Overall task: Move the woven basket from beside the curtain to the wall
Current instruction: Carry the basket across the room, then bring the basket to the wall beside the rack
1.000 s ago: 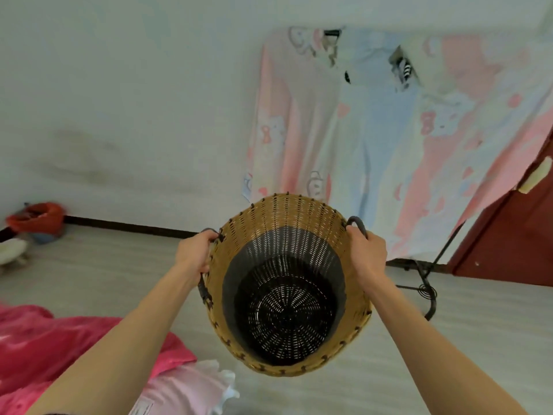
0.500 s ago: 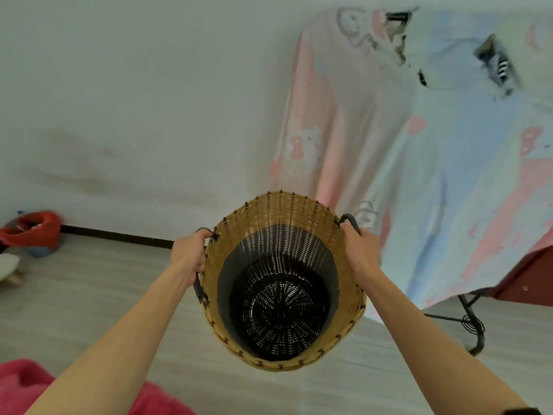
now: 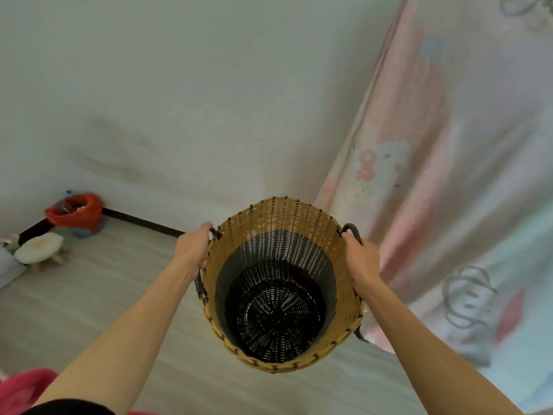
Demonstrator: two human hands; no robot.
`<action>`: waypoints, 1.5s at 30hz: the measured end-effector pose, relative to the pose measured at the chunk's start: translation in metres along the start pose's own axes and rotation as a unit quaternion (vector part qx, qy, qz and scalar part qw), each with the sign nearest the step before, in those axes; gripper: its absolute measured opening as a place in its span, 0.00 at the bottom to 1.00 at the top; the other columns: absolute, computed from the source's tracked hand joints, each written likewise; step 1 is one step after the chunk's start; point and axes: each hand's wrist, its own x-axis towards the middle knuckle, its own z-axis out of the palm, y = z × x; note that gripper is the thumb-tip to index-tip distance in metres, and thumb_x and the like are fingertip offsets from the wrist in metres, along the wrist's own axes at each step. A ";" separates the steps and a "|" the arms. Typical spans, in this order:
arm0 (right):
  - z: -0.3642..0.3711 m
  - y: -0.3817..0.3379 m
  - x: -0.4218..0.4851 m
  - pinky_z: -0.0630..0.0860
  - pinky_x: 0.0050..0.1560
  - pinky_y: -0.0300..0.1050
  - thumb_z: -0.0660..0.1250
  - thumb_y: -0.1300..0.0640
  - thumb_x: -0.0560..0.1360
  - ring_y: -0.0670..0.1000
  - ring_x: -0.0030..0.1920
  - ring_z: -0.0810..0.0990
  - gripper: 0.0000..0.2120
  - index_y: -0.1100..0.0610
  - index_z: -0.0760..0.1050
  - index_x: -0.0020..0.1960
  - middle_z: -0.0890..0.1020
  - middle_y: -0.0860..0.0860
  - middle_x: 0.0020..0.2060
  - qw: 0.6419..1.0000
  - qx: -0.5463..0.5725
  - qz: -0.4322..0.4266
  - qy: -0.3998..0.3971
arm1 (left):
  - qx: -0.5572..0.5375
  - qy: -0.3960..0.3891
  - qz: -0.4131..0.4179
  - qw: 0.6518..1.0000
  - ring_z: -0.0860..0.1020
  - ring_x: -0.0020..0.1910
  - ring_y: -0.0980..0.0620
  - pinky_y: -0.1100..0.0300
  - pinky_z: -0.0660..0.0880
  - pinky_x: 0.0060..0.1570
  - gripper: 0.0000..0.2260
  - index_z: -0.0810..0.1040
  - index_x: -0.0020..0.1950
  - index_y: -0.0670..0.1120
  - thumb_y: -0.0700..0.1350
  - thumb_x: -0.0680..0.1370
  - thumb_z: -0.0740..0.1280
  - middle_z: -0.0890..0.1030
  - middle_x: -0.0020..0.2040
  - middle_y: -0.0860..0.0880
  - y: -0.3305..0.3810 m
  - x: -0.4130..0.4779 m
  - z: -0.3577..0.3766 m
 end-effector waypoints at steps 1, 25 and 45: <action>0.013 -0.002 0.016 0.57 0.28 0.44 0.65 0.52 0.80 0.49 0.26 0.61 0.16 0.57 0.68 0.36 0.64 0.49 0.26 1.000 -0.003 0.002 -0.007 | 0.006 0.008 0.001 1.000 0.59 0.23 0.51 0.59 0.58 0.25 0.17 0.67 0.35 0.46 0.58 0.75 0.63 0.62 0.25 0.50 0.004 0.017 0.003; 0.273 0.072 0.273 0.68 0.40 0.47 0.58 0.51 0.81 0.52 0.36 0.72 0.13 0.55 0.73 0.41 0.76 0.54 0.35 0.977 -0.149 0.155 -0.006 | 0.294 -0.208 -0.092 0.928 0.81 0.43 0.45 0.48 0.78 0.53 0.06 0.77 0.47 0.38 0.40 0.78 0.62 0.82 0.41 0.42 -0.011 0.413 0.076; 0.379 0.304 0.407 0.68 0.32 0.42 0.64 0.55 0.82 0.48 0.37 0.78 0.08 0.57 0.77 0.57 0.80 0.53 0.42 0.950 -0.206 0.232 0.038 | 0.501 -0.157 -0.012 0.851 0.80 0.41 0.43 0.52 0.77 0.40 0.08 0.81 0.52 0.41 0.41 0.77 0.64 0.82 0.41 0.43 -0.210 0.602 0.189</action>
